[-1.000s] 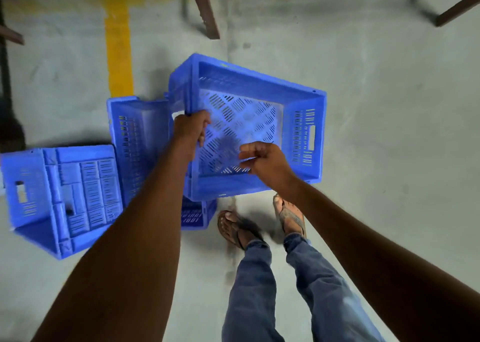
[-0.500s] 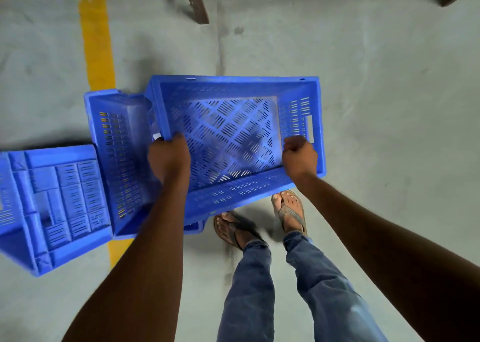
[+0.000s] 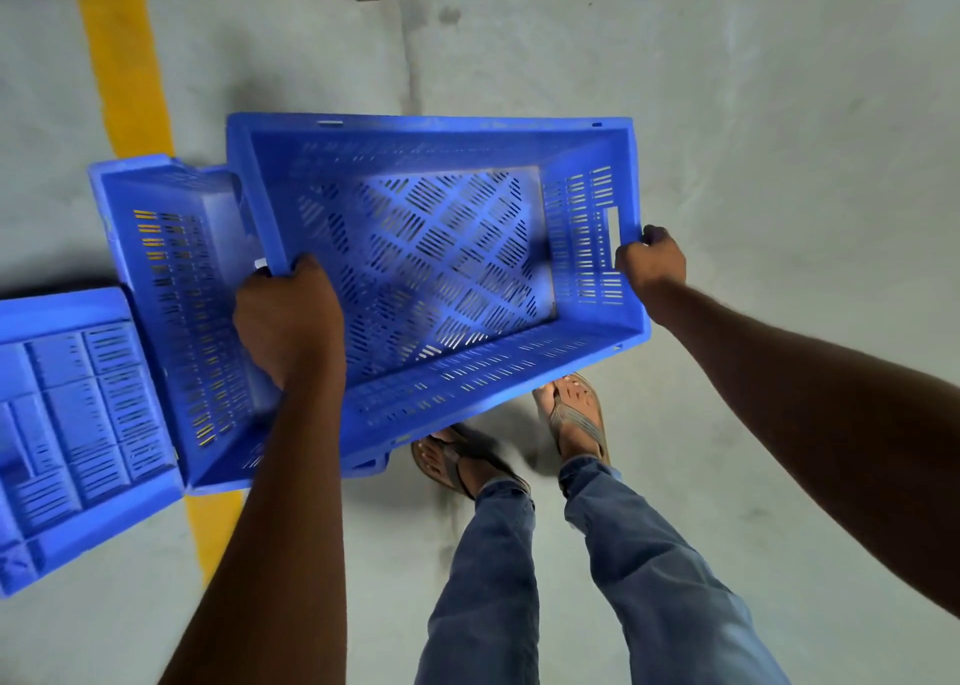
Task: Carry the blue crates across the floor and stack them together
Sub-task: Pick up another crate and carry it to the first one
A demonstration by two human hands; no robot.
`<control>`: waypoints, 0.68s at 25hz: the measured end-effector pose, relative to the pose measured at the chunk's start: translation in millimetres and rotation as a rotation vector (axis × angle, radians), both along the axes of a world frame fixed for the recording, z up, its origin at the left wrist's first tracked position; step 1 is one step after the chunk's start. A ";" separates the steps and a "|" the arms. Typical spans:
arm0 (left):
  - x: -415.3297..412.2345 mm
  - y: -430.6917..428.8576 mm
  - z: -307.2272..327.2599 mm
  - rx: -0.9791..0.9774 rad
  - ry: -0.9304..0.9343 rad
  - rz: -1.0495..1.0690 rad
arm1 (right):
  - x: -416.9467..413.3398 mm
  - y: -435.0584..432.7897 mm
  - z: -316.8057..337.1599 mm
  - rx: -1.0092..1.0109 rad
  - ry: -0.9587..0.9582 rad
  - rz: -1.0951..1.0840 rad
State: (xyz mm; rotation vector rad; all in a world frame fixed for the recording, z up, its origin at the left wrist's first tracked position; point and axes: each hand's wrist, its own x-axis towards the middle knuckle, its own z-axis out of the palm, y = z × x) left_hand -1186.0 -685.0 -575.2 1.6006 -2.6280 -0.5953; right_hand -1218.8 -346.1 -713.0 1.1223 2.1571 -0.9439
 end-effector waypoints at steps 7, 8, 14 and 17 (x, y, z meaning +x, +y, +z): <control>0.7 1.9 -0.8 -0.014 0.012 0.010 | -25.6 11.2 -31.6 -0.185 0.003 -0.234; 0.9 1.0 -1.7 -0.017 0.006 0.009 | -25.7 12.2 -36.5 -0.200 0.001 -0.235; 0.5 -0.8 -3.8 0.031 0.018 0.015 | -25.9 7.9 -48.6 -0.266 -0.028 -0.271; -6.0 -0.2 15.5 0.117 0.029 -0.030 | -29.4 11.7 -31.0 -0.323 -0.037 -0.309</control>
